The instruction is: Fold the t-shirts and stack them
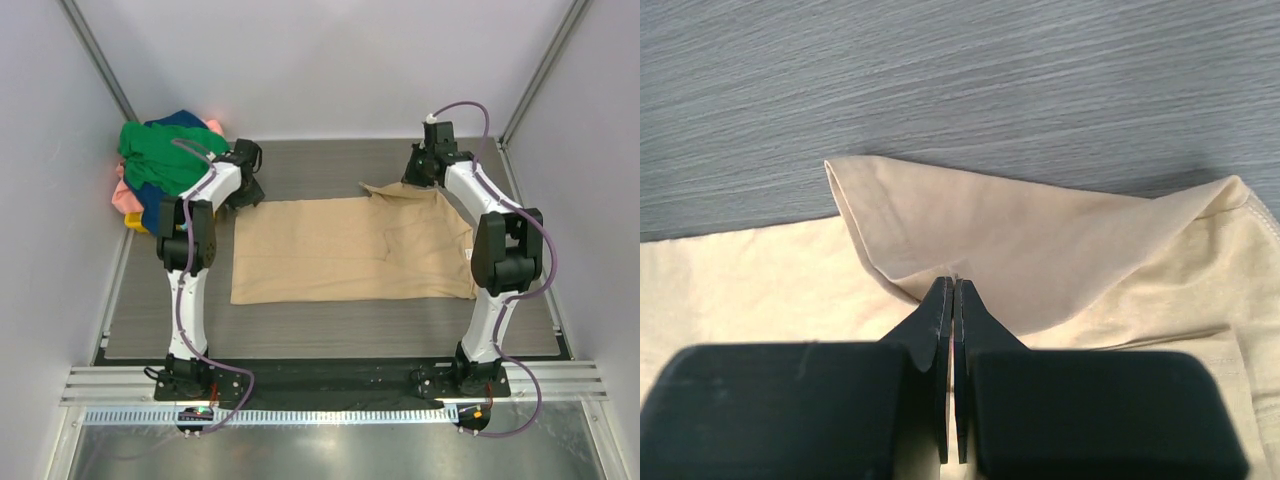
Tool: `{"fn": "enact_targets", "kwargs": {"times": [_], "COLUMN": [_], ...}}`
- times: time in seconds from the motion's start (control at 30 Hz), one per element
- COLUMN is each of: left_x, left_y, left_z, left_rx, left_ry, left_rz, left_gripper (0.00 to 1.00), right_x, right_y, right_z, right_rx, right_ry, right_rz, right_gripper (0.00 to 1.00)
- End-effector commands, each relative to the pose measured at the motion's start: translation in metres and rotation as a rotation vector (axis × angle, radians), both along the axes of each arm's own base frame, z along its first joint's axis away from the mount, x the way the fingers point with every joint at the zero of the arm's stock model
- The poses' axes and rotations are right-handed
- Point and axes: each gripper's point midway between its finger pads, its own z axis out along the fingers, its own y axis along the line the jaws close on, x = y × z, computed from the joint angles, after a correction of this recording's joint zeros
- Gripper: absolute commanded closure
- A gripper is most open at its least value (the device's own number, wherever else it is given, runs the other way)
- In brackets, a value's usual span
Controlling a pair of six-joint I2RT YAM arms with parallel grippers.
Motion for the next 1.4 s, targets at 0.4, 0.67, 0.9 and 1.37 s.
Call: {"fn": "enact_targets", "kwargs": {"times": [0.4, 0.67, 0.9, 1.37], "left_x": [0.022, 0.02, 0.011, 0.001], "left_y": [0.011, -0.002, -0.012, -0.005], "left_z": [-0.022, -0.036, -0.036, 0.022], "left_rx": [-0.04, -0.104, -0.132, -0.098], "left_ry": [-0.047, -0.051, -0.05, -0.12], "left_rz": [0.065, 0.041, 0.019, 0.001], "left_gripper": [0.44, 0.63, 0.82, 1.0], "right_x": [0.004, 0.004, 0.002, -0.007], "right_y": [0.008, 0.005, 0.002, 0.001], "right_z": [0.029, 0.021, 0.019, 0.054], "right_rx": [0.029, 0.01, -0.002, 0.021], "right_ry": [-0.098, -0.086, -0.081, -0.135], "right_rz": [0.027, 0.024, 0.011, -0.003], "right_gripper": [0.98, 0.99, 0.99, 0.99]}}
